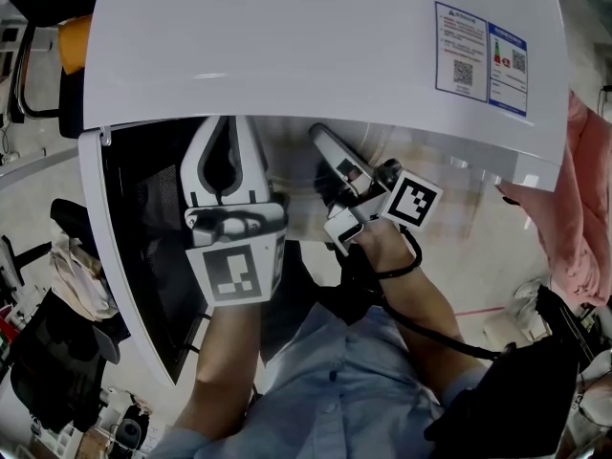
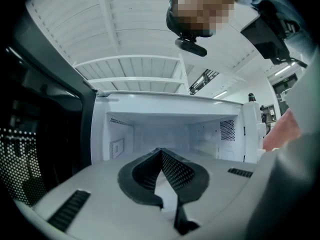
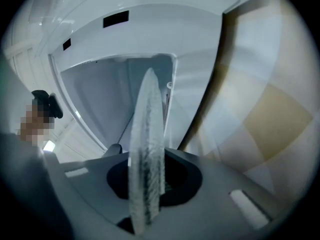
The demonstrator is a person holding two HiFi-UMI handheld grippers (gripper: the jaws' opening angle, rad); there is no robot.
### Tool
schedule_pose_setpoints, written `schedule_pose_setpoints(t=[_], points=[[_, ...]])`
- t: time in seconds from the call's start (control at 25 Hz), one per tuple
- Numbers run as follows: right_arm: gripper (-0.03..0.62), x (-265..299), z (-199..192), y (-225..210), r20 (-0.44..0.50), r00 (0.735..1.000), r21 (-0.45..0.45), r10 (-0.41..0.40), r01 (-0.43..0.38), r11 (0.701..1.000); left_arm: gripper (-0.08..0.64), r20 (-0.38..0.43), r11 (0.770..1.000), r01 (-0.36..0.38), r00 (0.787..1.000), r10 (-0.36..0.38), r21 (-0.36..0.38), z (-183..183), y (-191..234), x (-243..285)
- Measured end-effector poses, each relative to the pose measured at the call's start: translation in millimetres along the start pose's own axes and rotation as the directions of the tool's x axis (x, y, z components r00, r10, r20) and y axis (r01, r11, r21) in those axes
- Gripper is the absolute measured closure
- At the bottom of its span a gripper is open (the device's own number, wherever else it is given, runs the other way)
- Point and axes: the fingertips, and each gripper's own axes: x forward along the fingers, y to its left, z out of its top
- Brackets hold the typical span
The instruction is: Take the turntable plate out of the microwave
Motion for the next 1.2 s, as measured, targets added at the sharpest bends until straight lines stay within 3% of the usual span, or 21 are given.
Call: schedule_pose_setpoints(t=[1.2], points=[[0.566,-61,-29,27,-0.014,0.999,0.041,0.039,-0.038,0.998,0.554,0.024,1.000,-0.005,1.000,0.005,0.010,25,-39,-47]])
